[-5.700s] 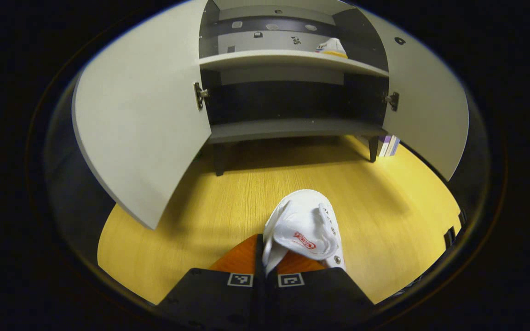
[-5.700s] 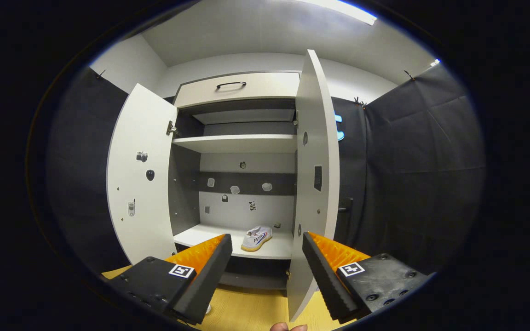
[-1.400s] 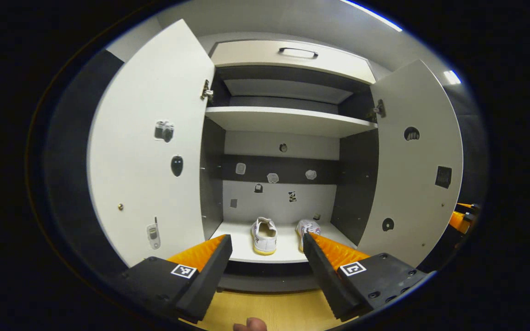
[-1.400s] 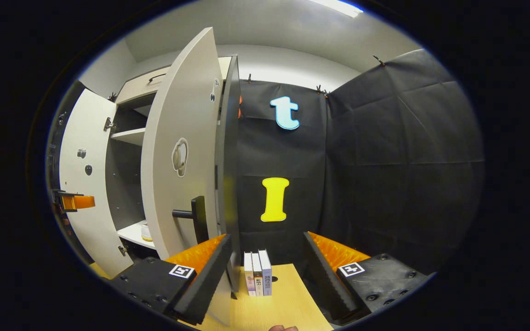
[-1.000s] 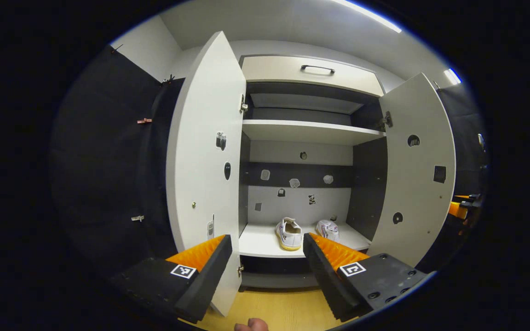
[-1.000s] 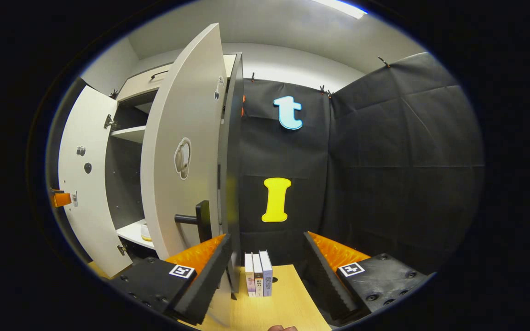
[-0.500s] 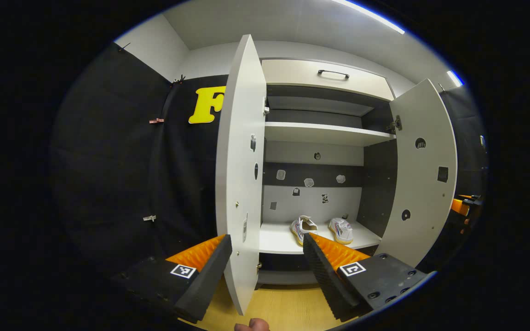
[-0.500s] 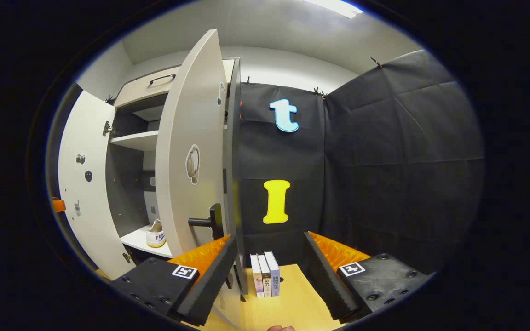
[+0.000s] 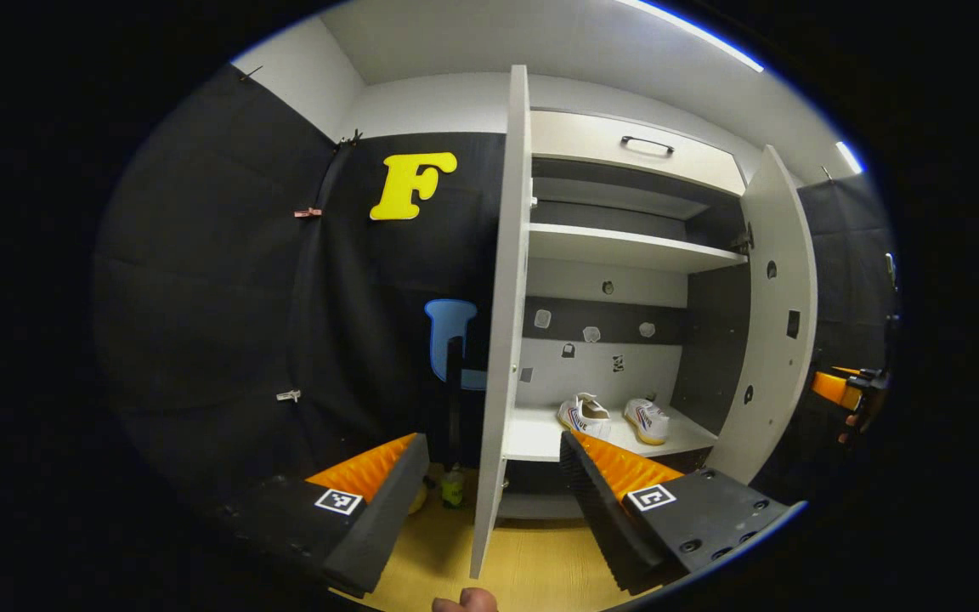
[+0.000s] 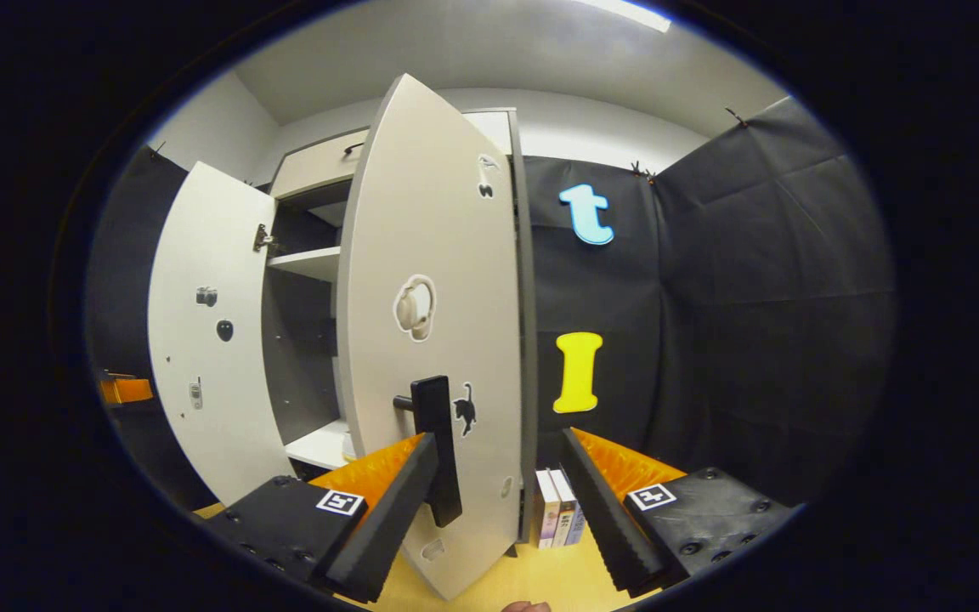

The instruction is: Grab one shoe with the right hand and put it into the shoe cabinet, grab the other shoe with the left hand and put it into the shoe cabinet; then close the right door with the right hand and the left door with the left hand.

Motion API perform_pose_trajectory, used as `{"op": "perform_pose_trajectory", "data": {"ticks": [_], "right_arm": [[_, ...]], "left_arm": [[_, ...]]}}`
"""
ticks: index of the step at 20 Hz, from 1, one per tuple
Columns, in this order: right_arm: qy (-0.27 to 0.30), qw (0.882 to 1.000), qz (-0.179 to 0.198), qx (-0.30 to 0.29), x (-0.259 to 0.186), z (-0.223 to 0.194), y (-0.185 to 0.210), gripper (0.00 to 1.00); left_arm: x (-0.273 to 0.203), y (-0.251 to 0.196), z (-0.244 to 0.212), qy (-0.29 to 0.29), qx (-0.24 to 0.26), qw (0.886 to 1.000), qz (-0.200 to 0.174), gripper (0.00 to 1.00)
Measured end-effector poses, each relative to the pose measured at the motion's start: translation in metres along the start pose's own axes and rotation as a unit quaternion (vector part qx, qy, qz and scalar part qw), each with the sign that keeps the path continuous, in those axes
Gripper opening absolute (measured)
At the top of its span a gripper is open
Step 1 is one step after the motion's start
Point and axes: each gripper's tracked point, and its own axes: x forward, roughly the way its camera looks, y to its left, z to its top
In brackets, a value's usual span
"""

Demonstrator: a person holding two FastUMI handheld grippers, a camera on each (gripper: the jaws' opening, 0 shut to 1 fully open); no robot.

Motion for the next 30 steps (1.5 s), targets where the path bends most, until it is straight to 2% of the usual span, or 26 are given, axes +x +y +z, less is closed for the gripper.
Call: {"op": "perform_pose_trajectory", "data": {"ticks": [2,5,16,19,22,25,28,30], "right_arm": [[-0.001,1.000,0.022,-0.002,-0.004,0.000,0.026,0.98],[0.003,0.999,0.034,-0.016,-0.011,-0.005,0.048,0.98],[-0.004,1.000,0.020,-0.011,-0.038,-0.004,0.074,0.98],[-0.009,1.000,0.009,-0.016,-0.044,-0.004,0.076,0.98],[-0.008,1.000,-0.007,0.007,-0.048,-0.003,0.073,0.98],[-0.026,0.999,-0.033,0.035,-0.053,0.010,0.062,0.98],[-0.031,0.997,-0.060,0.028,-0.054,0.017,0.047,0.97],[-0.027,0.997,-0.062,0.029,-0.056,0.018,0.048,0.98]], "left_arm": [[0.000,0.010,0.001,-0.003,0.000,1.000,0.003,0.97],[0.002,0.022,0.002,-0.006,0.005,1.000,0.005,0.97],[0.025,0.088,0.006,-0.013,0.014,0.999,0.027,0.97],[0.044,0.103,0.001,-0.011,0.018,0.999,0.033,0.97],[0.061,0.112,-0.010,-0.002,0.028,0.999,0.038,0.97],[0.076,0.111,-0.022,0.009,0.028,0.999,0.030,0.97],[0.084,0.106,-0.023,0.008,0.015,1.000,0.022,0.97],[0.086,0.101,-0.021,0.005,0.015,1.000,0.016,0.97]]}}
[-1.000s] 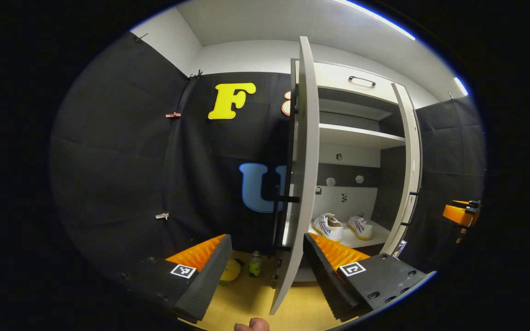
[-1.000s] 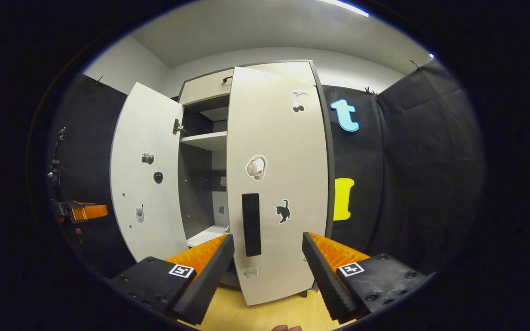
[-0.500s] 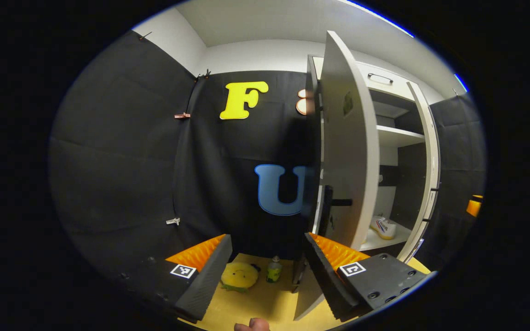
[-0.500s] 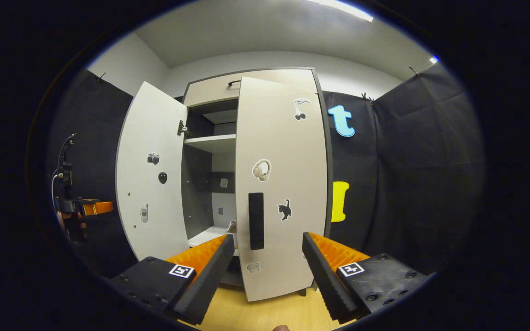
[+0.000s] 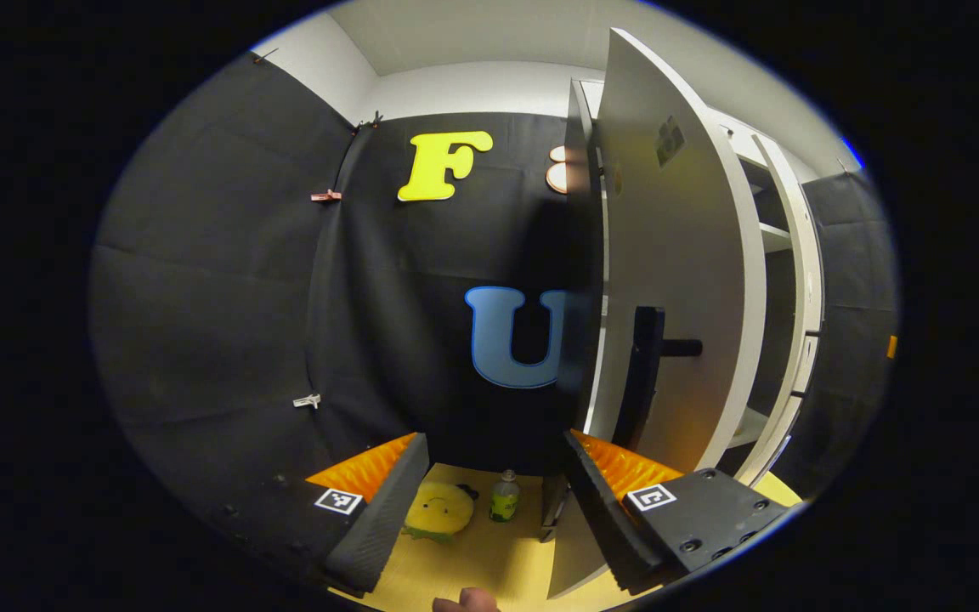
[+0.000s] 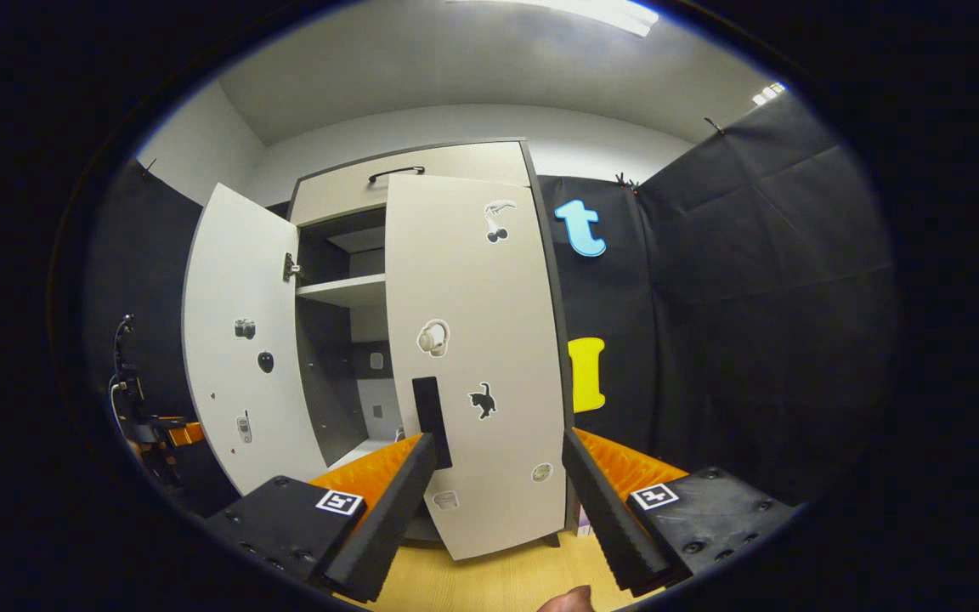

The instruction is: Grab one shoe with the right hand and put it into the shoe cabinet, grab the other shoe with the left hand and put it into the shoe cabinet; then close the right door with the right hand and the left door with the left hand.

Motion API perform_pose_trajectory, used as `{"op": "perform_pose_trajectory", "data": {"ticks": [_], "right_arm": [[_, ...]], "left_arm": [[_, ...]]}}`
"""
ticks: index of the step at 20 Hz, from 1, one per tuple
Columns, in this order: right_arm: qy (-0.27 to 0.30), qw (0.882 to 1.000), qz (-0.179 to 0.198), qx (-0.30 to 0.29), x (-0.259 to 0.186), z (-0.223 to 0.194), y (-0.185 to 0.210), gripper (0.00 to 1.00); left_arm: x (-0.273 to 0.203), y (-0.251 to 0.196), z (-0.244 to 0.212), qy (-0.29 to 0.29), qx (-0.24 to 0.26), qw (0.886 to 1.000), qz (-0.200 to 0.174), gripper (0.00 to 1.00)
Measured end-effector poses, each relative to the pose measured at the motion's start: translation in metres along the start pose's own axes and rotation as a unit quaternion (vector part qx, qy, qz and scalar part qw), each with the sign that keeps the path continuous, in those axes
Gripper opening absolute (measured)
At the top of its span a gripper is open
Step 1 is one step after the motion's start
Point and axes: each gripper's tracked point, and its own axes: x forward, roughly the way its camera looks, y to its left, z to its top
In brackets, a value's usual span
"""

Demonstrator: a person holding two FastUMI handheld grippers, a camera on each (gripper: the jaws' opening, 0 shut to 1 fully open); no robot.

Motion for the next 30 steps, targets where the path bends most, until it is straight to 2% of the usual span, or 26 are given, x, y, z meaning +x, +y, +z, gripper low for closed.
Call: {"op": "perform_pose_trajectory", "data": {"ticks": [1,5,7,13,22,25,30], "right_arm": [[0.005,1.000,0.003,-0.004,0.000,-0.003,0.001,0.98],[0.018,0.999,0.020,-0.038,0.000,-0.013,0.004,0.98],[0.020,0.998,0.037,-0.046,0.000,-0.014,0.011,0.98],[0.014,0.997,0.056,-0.052,-0.001,-0.012,0.015,0.98],[0.024,0.996,0.060,-0.053,-0.006,-0.012,-0.004,0.97],[0.029,0.996,0.064,-0.046,-0.006,-0.013,-0.010,0.97],[0.037,0.996,0.076,-0.042,-0.002,-0.015,-0.014,0.97]], "left_arm": [[0.003,-0.001,0.002,-0.002,0.002,1.000,0.001,0.93],[-0.004,-0.010,0.008,-0.014,0.034,0.999,0.011,0.94],[-0.007,-0.016,0.011,-0.021,0.034,0.999,0.010,0.94],[-0.012,-0.025,0.010,-0.019,0.025,0.999,0.033,0.93],[-0.016,-0.102,0.008,-0.023,0.028,0.999,-0.011,0.92],[-0.011,-0.130,0.004,-0.021,0.015,0.999,-0.026,0.92],[-0.008,-0.187,-0.001,-0.004,-0.021,0.997,-0.072,0.95]]}}
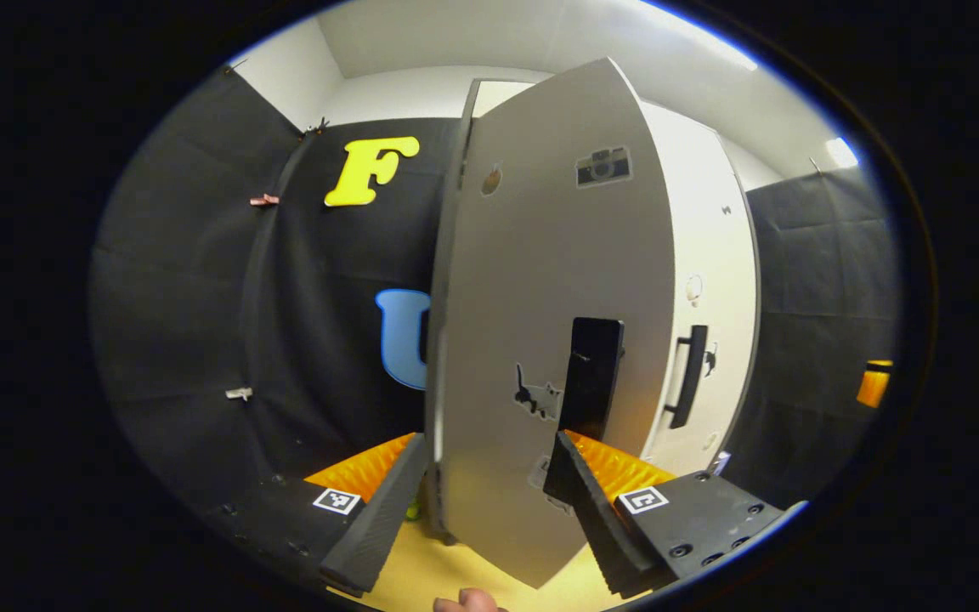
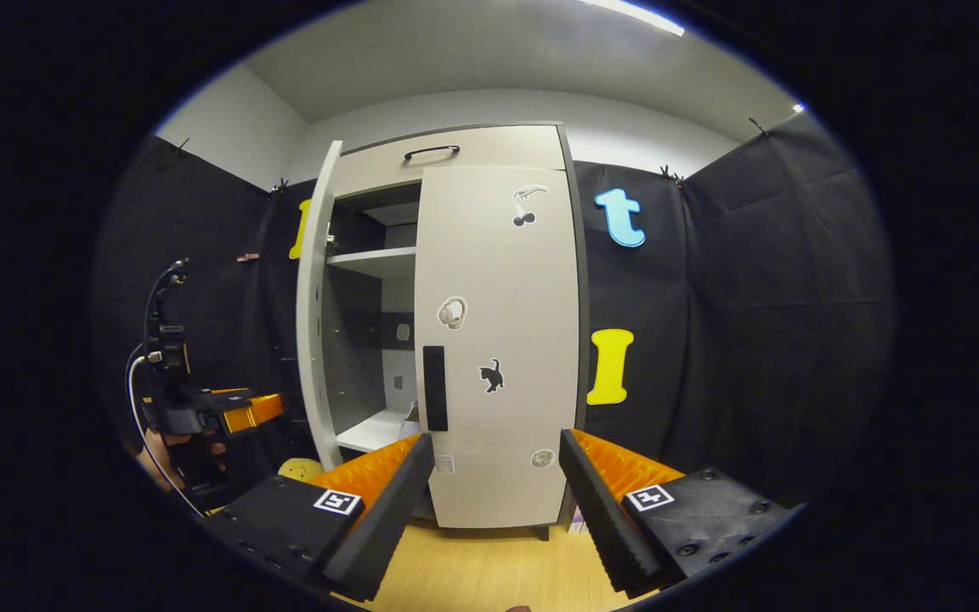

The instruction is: Grab one shoe with the right hand and put it into the shoe cabinet, grab the other shoe with the left hand and put it into the shoe cabinet; then close the right door with the right hand and the left door with the left hand.

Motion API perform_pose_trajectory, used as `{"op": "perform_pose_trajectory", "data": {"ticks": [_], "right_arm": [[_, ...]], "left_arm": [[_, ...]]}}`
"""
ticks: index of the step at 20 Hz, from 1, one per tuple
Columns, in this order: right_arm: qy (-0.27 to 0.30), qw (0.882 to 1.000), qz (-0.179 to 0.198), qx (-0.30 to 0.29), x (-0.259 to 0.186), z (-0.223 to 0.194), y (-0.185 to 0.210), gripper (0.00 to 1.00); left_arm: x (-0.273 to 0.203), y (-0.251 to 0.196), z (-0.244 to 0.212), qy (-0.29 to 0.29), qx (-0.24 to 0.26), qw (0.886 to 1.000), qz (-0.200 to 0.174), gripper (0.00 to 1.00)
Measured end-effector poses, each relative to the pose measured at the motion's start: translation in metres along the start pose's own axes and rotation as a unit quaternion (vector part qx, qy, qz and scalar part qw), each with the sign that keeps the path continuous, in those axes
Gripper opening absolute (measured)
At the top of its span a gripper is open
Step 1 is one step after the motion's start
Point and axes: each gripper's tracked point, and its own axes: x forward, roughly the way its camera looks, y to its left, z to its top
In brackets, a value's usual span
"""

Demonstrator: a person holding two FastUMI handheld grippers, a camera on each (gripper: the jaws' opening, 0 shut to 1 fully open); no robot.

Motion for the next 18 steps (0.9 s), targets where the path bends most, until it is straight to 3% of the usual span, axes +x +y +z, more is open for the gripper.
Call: {"op": "perform_pose_trajectory", "data": {"ticks": [8,18], "right_arm": [[0.005,1.000,-0.004,0.026,0.007,-0.002,-0.007,0.97],[0.001,1.000,-0.005,0.001,0.014,-0.002,-0.008,0.98]], "left_arm": [[-0.011,-0.024,0.003,0.005,0.025,1.000,-0.004,0.95],[-0.049,-0.052,0.011,-0.002,0.039,0.999,-0.016,0.95]]}}
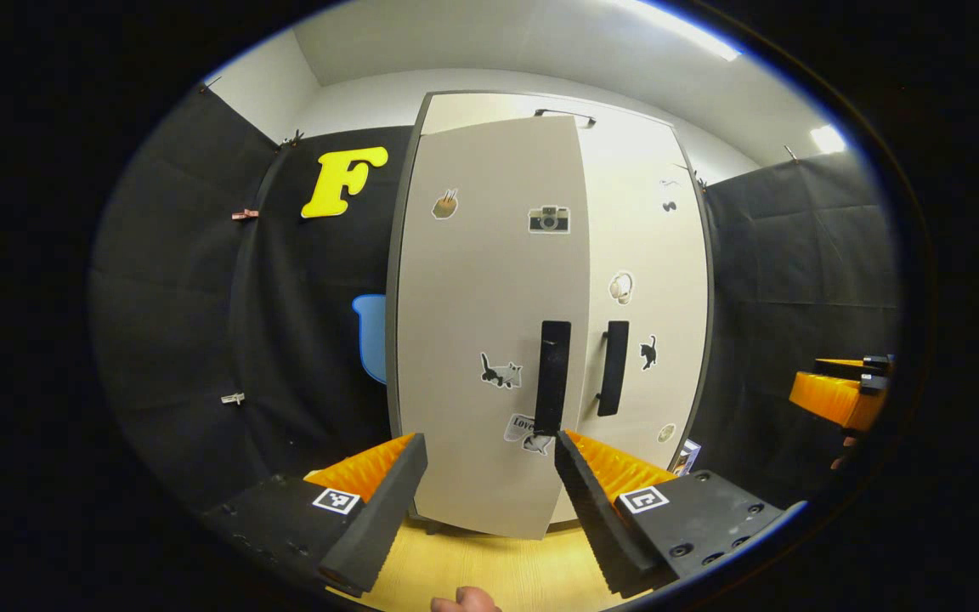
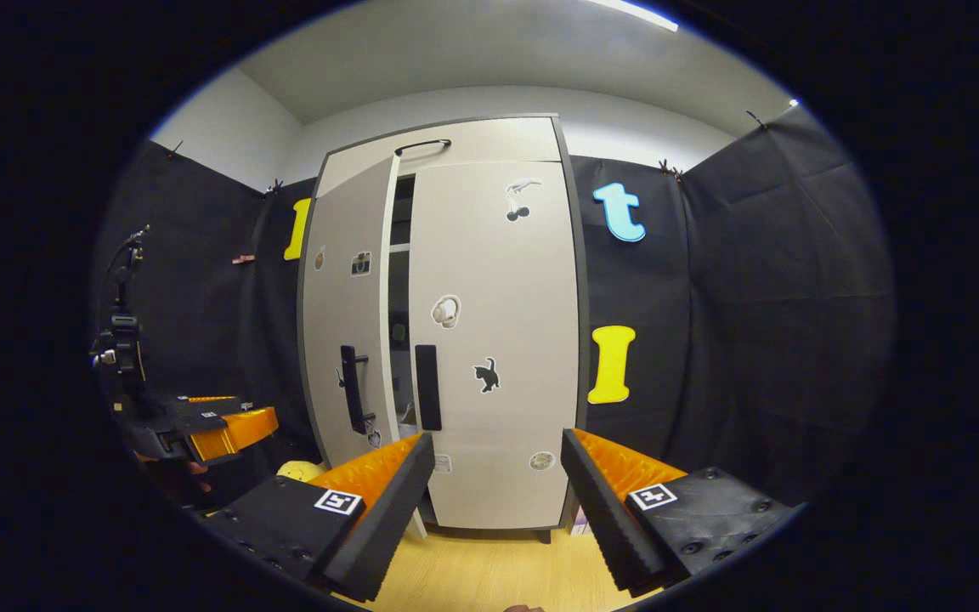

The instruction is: Grab one shoe with the right hand and put it into the shoe cabinet, grab the other shoe with the left hand and put it into the shoe cabinet; then close the right door with the right hand and the left door with the left hand.

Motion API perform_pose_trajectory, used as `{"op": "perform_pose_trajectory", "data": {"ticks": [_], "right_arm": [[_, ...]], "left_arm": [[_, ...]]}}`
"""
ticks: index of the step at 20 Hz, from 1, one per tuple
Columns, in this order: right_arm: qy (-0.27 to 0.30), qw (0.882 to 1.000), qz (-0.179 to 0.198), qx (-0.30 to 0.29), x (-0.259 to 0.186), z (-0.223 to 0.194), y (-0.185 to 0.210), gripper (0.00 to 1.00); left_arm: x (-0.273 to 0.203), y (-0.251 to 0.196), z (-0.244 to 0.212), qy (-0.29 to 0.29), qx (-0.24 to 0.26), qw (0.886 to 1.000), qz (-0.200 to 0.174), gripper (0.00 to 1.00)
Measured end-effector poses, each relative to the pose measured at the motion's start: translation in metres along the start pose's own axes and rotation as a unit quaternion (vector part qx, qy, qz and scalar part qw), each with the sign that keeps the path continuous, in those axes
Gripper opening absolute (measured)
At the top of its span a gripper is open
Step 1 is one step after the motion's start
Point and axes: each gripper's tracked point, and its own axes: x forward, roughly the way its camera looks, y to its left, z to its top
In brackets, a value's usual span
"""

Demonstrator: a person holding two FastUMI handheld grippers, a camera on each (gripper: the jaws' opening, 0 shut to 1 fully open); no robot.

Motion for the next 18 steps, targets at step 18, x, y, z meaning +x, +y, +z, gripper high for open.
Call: {"op": "perform_pose_trajectory", "data": {"ticks": [18], "right_arm": [[0.003,1.000,-0.010,-0.013,-0.008,-0.004,0.024,0.98]], "left_arm": [[-0.049,-0.017,0.026,-0.038,0.040,0.998,-0.020,0.95]]}}
